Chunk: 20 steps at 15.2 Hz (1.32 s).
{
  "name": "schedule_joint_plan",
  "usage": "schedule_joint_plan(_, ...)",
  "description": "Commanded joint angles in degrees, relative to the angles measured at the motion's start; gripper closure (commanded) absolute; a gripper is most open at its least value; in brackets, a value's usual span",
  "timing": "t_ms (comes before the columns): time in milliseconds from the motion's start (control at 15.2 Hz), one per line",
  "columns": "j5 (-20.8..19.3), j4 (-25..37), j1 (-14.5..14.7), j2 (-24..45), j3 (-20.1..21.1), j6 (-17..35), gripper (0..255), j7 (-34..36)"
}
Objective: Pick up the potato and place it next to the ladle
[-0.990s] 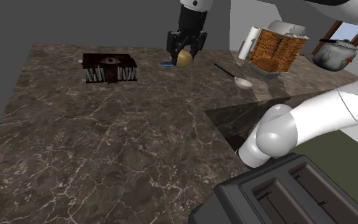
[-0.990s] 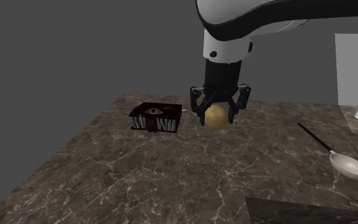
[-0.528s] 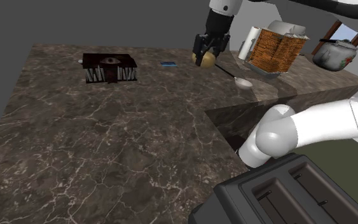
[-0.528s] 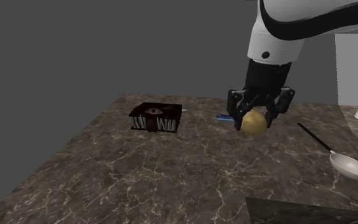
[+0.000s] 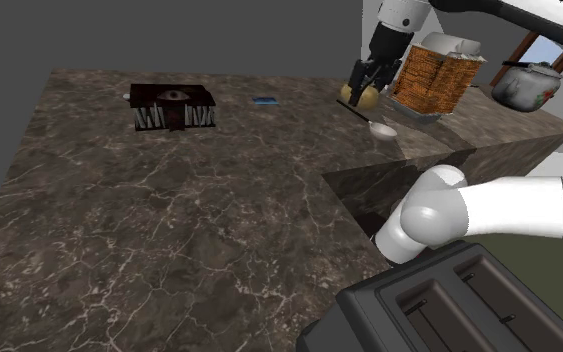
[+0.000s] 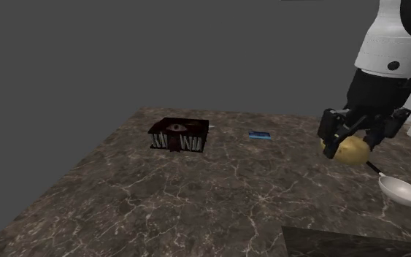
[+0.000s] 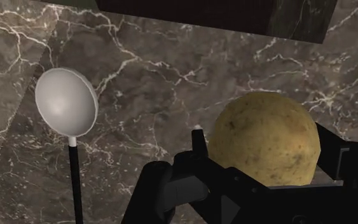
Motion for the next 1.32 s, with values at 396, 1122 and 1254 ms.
schedule_joint_plan(396,-8.4,-2.1,-3.2,-7.6,-9.6,-4.4,255,-9.9)
schedule_joint_plan(1122,-21.8,1.7,-6.6,-11.9,-23.7,-8.9,255,-24.5)
schedule_joint_plan(1254,-24.2,3.2,-6.9,-12.0,-26.3,-9.4,255,-27.2)
